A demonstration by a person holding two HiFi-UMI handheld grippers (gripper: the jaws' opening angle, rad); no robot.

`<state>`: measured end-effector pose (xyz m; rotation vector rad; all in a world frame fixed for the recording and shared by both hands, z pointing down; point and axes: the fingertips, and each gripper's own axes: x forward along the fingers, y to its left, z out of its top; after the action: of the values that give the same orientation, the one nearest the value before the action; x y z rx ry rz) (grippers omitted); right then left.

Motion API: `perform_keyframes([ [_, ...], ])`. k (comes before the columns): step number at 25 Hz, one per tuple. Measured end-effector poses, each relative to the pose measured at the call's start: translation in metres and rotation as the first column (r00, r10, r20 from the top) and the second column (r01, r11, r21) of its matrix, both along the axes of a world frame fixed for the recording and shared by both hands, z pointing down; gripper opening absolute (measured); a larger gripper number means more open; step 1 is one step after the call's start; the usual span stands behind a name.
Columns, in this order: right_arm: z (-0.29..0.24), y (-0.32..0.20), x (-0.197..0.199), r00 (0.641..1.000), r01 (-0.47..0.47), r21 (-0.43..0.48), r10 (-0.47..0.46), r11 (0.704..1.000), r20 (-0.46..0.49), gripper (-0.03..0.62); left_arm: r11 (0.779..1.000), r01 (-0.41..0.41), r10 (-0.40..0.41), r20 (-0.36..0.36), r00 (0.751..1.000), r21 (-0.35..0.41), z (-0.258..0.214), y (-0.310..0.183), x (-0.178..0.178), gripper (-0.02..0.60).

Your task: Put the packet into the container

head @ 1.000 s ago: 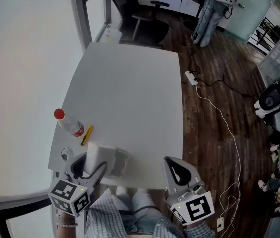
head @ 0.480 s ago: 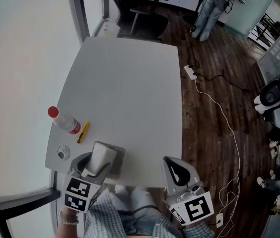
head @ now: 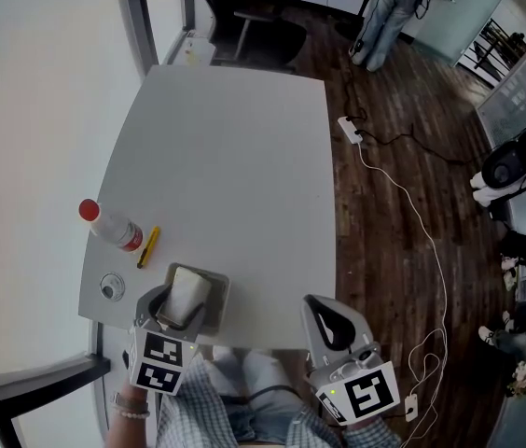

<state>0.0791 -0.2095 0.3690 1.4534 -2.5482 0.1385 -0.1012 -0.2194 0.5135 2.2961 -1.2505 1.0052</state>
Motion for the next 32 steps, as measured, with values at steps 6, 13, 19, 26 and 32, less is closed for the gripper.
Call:
perform_keyframes([
  [6, 0.001, 0.0, 0.0, 1.0, -0.004, -0.004, 0.004, 1.0, -0.001, 0.0, 1.0, 0.007, -0.007, -0.023, 1.0, 0.029, -0.002, -0.003, 0.002, 0.299],
  [13, 0.005, 0.001, -0.001, 1.0, 0.013, -0.009, -0.013, 1.0, 0.004, 0.0, 0.999, 0.027, -0.023, -0.077, 0.997, 0.045, -0.01, -0.004, 0.005, 0.354],
  [19, 0.004, -0.001, -0.005, 1.0, 0.029, -0.003, -0.029, 1.0, 0.01, 0.0, 0.995, 0.066, -0.055, -0.136, 0.989, 0.078, -0.027, -0.008, 0.0, 0.35],
  [26, 0.001, -0.003, -0.008, 0.999, 0.049, 0.007, -0.049, 0.999, 0.009, 0.0, 0.978, 0.168, -0.129, -0.27, 0.954, 0.125, -0.068, -0.018, -0.009, 0.285],
  [32, -0.007, -0.005, -0.011, 0.998, 0.065, 0.029, -0.065, 0.998, 0.011, 0.0, 0.956, 0.256, -0.191, -0.361, 0.913, 0.141, -0.101, -0.021, -0.025, 0.162],
])
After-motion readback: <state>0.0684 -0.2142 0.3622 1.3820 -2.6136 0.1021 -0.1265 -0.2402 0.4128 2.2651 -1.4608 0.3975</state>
